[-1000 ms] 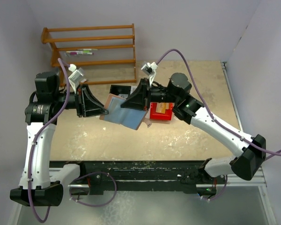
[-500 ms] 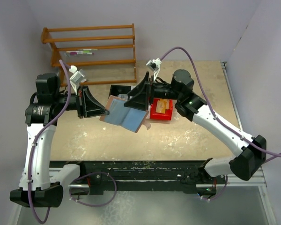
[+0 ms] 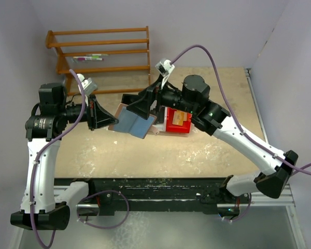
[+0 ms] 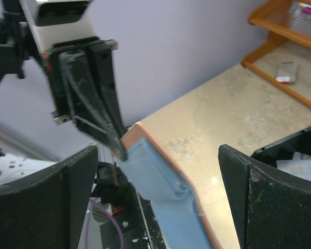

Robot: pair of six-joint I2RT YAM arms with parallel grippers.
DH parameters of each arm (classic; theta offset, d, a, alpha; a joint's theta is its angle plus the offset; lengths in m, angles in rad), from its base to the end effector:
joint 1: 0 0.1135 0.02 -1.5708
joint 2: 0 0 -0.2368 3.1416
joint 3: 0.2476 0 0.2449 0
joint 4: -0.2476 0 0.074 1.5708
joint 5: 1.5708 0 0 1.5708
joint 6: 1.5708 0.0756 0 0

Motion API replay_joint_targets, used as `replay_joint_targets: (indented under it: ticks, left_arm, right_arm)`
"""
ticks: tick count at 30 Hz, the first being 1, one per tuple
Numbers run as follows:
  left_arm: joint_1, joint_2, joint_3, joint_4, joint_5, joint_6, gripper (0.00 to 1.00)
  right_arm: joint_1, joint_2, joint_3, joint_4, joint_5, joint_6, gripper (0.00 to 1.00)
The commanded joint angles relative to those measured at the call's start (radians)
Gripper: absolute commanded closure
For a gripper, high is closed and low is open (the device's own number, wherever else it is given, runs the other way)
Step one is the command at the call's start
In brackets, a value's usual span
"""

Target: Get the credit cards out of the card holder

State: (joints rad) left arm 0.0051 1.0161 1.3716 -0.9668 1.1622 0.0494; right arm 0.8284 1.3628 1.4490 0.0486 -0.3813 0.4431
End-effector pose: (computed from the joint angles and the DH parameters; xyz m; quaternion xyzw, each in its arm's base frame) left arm 0.1825 -0.0684 0.3940 0.2697 0.7357 -0.4763 0.3989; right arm 0.2127 0.2735 0.4448 -0.2637 0.6067 0.5394 0.5210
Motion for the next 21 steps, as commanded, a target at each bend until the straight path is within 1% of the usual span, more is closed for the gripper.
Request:
replay_joint_targets:
  ticks: [1, 4, 7, 13, 18, 21]
  left_arm:
    - [-0.002, -0.017, 0.051, -0.012, 0.034, 0.048, 1.00]
    - [-0.003, -0.017, 0.057, -0.020, 0.071, 0.048, 1.00]
    - [-0.002, -0.011, 0.068, -0.022, 0.095, 0.032, 1.00]
    - [-0.002, -0.002, 0.073, -0.004, 0.119, -0.009, 1.00]
    - [-0.003, -0.001, 0.074, 0.005, 0.125, -0.027, 1.00]
    - [-0.002, -0.003, 0.074, 0.018, 0.132, -0.047, 1.00]
  right_arm:
    - [0.031, 0.039, 0.068, -0.081, 0.186, -0.095, 0.00]
    - [0.067, 0.072, 0.113, -0.142, 0.285, -0.145, 0.00]
    - [0.091, 0.081, 0.106, -0.148, 0.328, -0.170, 0.00]
    - [0.095, 0.032, 0.030, -0.088, 0.310, -0.172, 0.00]
    - [0.093, -0.023, -0.002, -0.098, 0.292, -0.169, 0.00]
    - [0.094, -0.056, -0.031, -0.089, 0.241, -0.169, 0.00]
